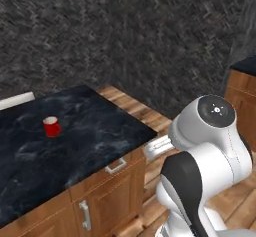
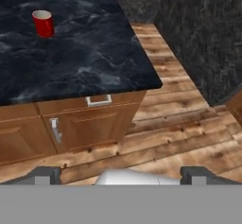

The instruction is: Open the cabinet directly in front. Then move the liquor and the mug to the dining counter with the jar on it.

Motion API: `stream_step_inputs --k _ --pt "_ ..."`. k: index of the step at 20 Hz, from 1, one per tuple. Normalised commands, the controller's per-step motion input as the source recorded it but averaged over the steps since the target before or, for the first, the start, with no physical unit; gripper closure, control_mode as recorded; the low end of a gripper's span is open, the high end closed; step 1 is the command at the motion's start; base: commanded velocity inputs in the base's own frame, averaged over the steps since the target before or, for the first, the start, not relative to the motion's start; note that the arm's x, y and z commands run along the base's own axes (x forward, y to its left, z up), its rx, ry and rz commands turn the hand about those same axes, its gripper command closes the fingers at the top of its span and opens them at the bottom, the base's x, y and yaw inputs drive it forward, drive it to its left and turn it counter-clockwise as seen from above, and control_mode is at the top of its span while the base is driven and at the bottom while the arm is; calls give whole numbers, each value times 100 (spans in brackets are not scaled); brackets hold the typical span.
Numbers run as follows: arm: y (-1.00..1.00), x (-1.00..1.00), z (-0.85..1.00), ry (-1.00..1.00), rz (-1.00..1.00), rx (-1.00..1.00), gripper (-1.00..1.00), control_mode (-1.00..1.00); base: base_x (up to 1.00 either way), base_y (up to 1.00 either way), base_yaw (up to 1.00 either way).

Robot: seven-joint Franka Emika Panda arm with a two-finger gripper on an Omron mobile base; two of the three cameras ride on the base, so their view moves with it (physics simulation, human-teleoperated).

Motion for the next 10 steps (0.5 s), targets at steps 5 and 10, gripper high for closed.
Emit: stream_step_inputs --k 5,10 --pt "0 0 0 0 0 0 -100 100 0 0 -44" --pt "0 0 0 0 0 0 -100 100 0 1 -44"
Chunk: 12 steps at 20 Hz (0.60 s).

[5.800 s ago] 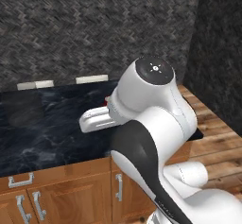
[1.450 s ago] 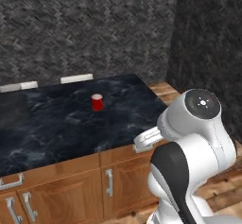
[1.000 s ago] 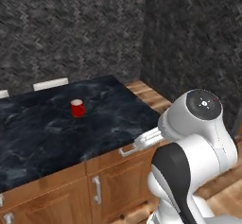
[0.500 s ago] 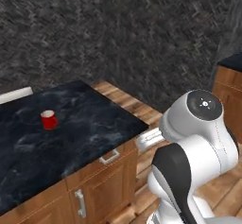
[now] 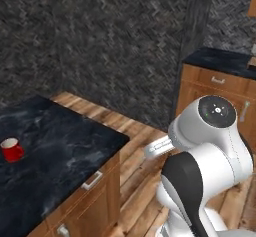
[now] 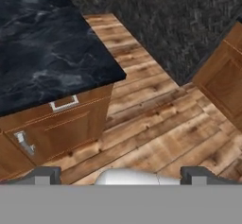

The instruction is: Open the cabinet directly in front. Then move the liquor and the mug to the dining counter with the jar on it.

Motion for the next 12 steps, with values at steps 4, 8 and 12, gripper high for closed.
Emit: stream_step_inputs --k 4,8,12 --pt "0 0 0 0 0 0 -100 100 0 3 -45" --pt "0 0 0 0 0 0 -100 100 0 0 -46" --pt "0 0 0 0 0 0 -100 100 0 0 -45"
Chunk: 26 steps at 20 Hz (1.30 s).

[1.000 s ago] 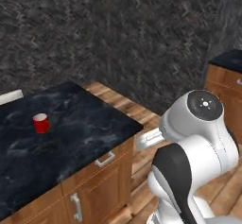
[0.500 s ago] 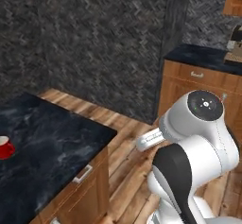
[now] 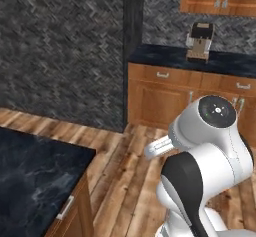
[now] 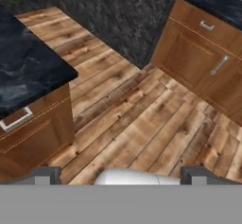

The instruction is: Open the cabinet directly in front. Then move the liquor and the mug to the dining counter with the jar on it.

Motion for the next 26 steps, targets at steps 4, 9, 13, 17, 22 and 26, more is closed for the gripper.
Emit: stream_step_inputs --k 4,9,13,17,22,26 --pt "0 0 0 0 0 0 -100 100 0 4 -42" --pt "0 0 0 0 0 0 -100 100 0 13 -42" --pt "0 0 0 0 0 0 -100 100 0 8 -44" --pt "0 0 0 0 0 0 -100 100 0 0 -41" --pt "0 0 0 0 0 0 -100 100 0 3 -40" --pt "0 0 0 0 0 0 -100 100 0 4 -38"
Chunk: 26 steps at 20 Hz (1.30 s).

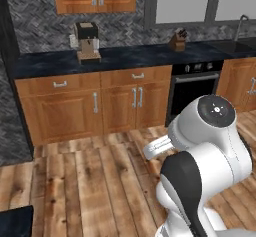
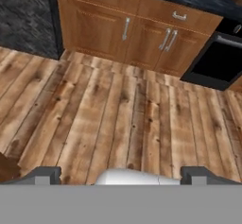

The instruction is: Open the cabinet directly in front. Then move the liquor and the mug to the dining counter with the jar on it.

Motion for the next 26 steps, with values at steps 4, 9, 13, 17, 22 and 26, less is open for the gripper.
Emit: stream_step_inputs --k 4,9,13,17,22,26 --pt "0 0 0 0 0 0 -100 100 0 0 -36" --pt "0 0 0 0 0 0 -100 100 0 0 -33" --pt "0 0 0 0 0 0 -100 100 0 0 -28" --pt "0 0 0 0 0 0 -100 100 12 -10 -18" --pt "0 0 0 0 0 0 -100 100 22 0 -14" --pt "0 0 0 0 0 0 -100 100 23 0 -3"
